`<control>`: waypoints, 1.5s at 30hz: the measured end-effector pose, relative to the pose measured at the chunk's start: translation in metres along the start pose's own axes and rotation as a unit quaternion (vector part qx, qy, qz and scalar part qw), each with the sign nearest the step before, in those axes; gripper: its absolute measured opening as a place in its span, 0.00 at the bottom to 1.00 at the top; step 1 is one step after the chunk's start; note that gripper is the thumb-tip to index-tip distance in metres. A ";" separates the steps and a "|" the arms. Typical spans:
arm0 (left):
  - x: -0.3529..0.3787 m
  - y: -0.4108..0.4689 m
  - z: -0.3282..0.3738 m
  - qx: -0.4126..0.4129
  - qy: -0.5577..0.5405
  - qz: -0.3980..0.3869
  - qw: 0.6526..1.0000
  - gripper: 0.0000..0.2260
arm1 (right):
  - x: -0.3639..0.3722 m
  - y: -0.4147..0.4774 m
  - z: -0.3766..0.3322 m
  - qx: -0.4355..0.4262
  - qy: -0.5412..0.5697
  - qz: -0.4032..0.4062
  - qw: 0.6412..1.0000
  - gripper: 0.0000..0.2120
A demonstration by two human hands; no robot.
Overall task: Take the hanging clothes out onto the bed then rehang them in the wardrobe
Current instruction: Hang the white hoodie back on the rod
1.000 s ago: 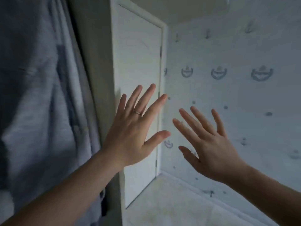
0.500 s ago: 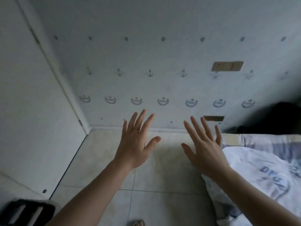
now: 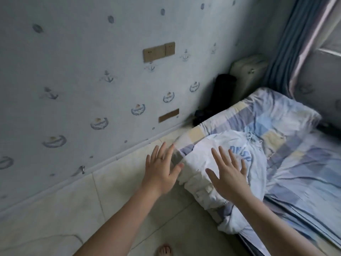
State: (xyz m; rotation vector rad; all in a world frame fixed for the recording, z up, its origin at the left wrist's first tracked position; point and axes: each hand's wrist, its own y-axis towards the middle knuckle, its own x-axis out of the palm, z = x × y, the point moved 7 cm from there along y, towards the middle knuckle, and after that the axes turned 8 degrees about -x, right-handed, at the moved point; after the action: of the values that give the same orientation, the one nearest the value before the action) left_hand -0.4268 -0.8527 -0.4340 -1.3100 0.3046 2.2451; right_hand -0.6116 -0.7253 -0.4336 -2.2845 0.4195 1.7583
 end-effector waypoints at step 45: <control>0.582 0.557 0.199 0.086 0.132 -0.360 0.920 0.31 | 0.247 0.254 0.576 0.457 0.170 -0.069 0.870 0.30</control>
State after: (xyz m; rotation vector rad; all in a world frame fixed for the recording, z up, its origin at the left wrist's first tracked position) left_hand -1.1056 -1.0472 -0.8690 -1.3472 0.0833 1.4002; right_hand -1.1632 -0.7827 -0.8212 -1.8054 0.8923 0.7733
